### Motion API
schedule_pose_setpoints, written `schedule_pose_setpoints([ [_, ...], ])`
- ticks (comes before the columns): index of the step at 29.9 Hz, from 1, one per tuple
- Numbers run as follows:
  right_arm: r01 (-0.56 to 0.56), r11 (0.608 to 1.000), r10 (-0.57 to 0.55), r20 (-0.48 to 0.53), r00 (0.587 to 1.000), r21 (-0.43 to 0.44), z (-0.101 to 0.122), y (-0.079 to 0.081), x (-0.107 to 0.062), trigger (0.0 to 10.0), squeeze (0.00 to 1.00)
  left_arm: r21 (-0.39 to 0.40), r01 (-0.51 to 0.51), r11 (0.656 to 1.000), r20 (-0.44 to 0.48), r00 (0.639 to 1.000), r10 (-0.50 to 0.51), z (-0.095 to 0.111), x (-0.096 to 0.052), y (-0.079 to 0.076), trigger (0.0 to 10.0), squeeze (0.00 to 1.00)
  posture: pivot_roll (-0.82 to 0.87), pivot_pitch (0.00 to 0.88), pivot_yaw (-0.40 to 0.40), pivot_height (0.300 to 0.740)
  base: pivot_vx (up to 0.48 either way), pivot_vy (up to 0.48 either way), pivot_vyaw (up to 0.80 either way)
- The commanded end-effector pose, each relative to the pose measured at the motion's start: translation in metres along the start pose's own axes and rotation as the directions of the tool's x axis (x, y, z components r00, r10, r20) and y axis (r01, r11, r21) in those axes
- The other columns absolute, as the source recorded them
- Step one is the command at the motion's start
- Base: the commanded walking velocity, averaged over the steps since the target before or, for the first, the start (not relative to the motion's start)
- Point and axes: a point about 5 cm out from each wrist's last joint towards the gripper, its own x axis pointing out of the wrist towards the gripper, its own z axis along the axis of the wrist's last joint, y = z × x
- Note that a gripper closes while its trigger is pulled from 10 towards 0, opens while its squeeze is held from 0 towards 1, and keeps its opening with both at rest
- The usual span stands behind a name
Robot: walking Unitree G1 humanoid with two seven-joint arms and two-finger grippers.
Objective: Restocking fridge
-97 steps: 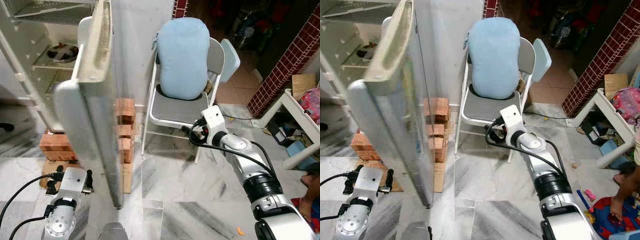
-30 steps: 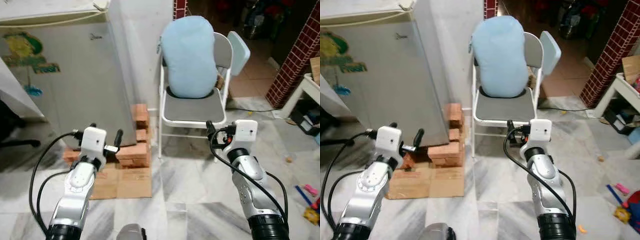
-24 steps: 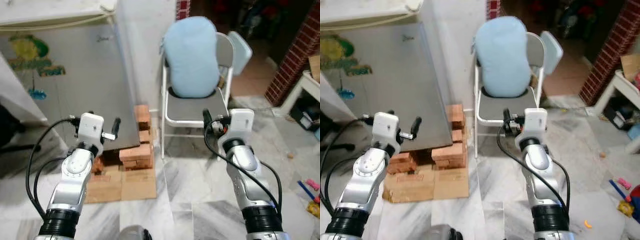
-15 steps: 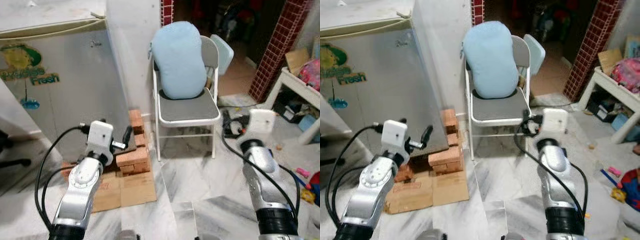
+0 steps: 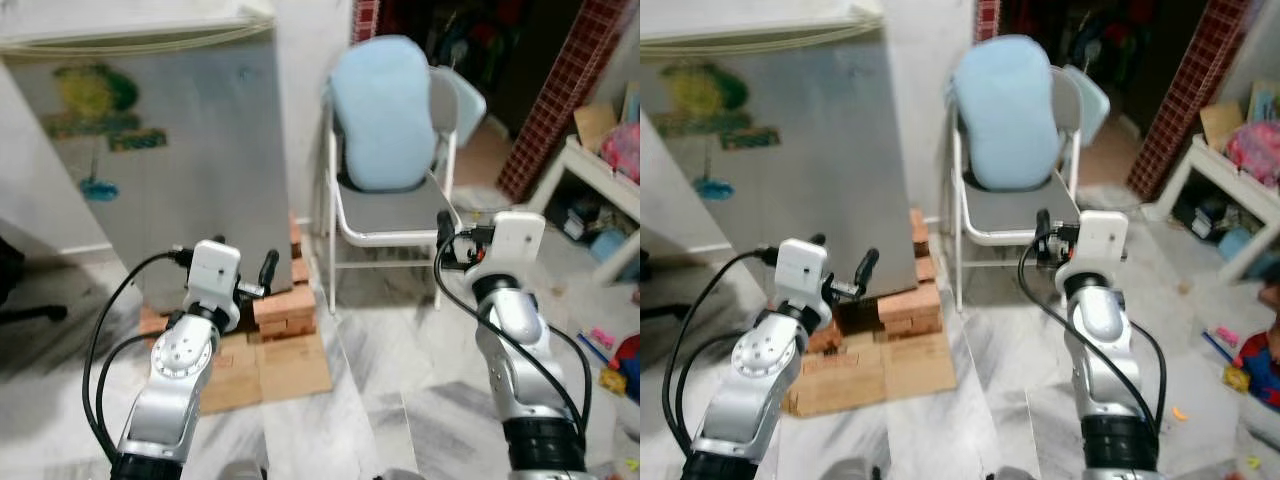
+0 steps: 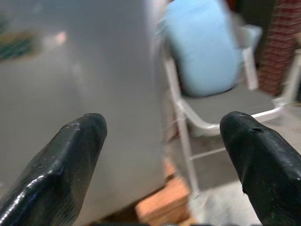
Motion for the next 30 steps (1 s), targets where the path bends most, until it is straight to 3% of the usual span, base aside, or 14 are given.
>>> schedule_pose_setpoints([
  [1,0.0,1.0,0.001,0.019,1.0,-0.022,0.006,-0.005,0.001,10.0,0.0,0.003,-0.009,1.0,0.022,1.0,0.009,0.007,0.001,-0.002,10.0,0.0,0.06,0.0,-0.065,0.74,0.0,0.424,0.0],
  [9,-0.05,0.998,0.051,0.014,0.999,-0.03,0.008,0.007,0.001,10.0,0.0,-0.017,-0.026,1.0,0.01,1.0,0.026,0.005,-0.004,-0.002,10.0,0.0,0.05,0.0,-0.076,0.74,0.0,0.423,-0.58],
  [21,-0.006,1.0,0.006,0.033,0.999,-0.012,0.012,0.005,0.005,10.0,0.0,-0.023,0.076,0.997,0.036,0.997,-0.075,0.012,-0.001,-0.007,10.0,0.0,0.03,0.0,-0.024,0.74,0.0,0.455,-0.8],
  [30,0.001,1.0,-0.001,0.034,0.999,0.012,0.012,0.011,0.006,10.0,0.0,-0.015,0.132,0.991,0.068,0.989,-0.131,0.018,-0.005,-0.009,10.0,0.0,0.04,0.0,-0.022,0.74,0.0,0.0,-0.8],
])
